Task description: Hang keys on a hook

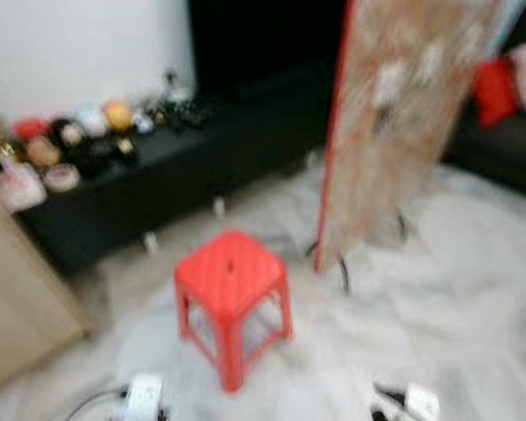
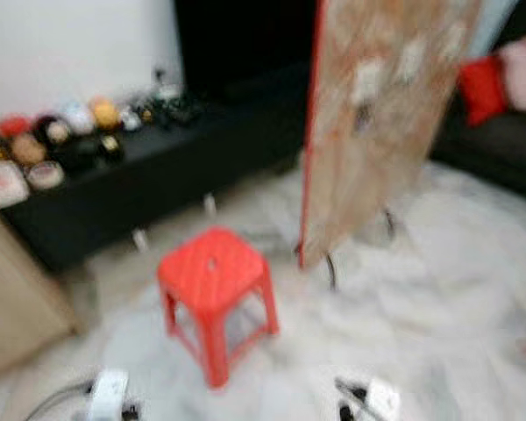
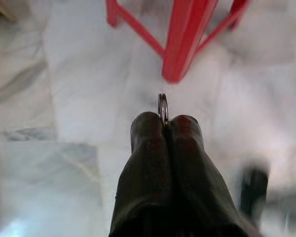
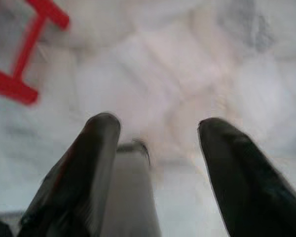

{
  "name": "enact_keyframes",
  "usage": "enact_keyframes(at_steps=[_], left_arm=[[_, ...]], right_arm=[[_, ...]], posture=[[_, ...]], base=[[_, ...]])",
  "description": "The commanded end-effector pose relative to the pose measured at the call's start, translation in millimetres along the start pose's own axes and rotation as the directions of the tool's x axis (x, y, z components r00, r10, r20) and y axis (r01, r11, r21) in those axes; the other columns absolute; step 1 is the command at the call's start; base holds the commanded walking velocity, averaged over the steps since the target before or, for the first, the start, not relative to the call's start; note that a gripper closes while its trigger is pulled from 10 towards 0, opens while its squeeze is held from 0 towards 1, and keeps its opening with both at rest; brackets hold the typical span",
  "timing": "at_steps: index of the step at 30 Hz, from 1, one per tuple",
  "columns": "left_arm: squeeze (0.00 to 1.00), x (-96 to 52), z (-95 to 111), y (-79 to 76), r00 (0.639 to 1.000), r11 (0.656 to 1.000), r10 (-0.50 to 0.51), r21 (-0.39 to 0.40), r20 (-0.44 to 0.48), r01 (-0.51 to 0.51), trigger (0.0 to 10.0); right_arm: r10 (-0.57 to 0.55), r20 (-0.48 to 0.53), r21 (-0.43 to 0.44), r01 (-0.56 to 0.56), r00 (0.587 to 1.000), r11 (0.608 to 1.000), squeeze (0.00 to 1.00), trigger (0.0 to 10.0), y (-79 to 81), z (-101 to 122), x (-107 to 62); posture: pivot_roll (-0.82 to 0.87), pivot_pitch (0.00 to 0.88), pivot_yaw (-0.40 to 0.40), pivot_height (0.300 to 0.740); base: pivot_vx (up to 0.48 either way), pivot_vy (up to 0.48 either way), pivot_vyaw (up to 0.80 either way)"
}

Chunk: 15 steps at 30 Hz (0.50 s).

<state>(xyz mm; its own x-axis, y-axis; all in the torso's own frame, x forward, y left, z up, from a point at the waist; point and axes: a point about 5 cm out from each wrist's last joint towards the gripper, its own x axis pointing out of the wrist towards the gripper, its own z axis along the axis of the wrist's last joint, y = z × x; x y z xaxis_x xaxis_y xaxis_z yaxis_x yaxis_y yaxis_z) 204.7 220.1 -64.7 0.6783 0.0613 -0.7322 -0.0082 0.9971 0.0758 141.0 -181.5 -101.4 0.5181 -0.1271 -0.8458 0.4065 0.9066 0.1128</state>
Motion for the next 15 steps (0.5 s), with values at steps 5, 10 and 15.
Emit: enact_keyframes(at_steps=[5, 10, 15], left_arm=[[0.00, -3.3, -13.1, 2.6, 0.999, 1.000, 0.012, 0.022, -0.045, -0.011, 10.0], [0.00, -3.1, -12.2, 2.7, 0.999, 0.999, 0.015, 0.029, -0.042, -0.014, 10.0], [0.00, -2.6, -11.1, 1.1, 0.999, 0.999, 0.012, 0.031, -0.037, -0.011, 10.0]], right_arm=[[0.022, 0.063, -0.006, -0.022, 0.998, 1.000, 0.00, 10.0, 8.9, 22.1, 4.1], [0.019, 0.059, -0.005, -0.019, 0.998, 1.000, 0.00, 10.0, 7.7, 20.8, 3.9], [0.018, 0.059, -0.006, -0.017, 0.998, 1.000, 0.00, 10.0, 6.6, 20.6, 3.8]], posture=[[0.01, 0.000, -0.050, 0.740], [0.01, 0.000, -0.050, 0.740], [0.01, 0.000, -0.052, 0.740]], base=[[0.000, 0.000, 0.00], [0.000, 0.000, 0.00], [0.000, -0.048, 0.00]])
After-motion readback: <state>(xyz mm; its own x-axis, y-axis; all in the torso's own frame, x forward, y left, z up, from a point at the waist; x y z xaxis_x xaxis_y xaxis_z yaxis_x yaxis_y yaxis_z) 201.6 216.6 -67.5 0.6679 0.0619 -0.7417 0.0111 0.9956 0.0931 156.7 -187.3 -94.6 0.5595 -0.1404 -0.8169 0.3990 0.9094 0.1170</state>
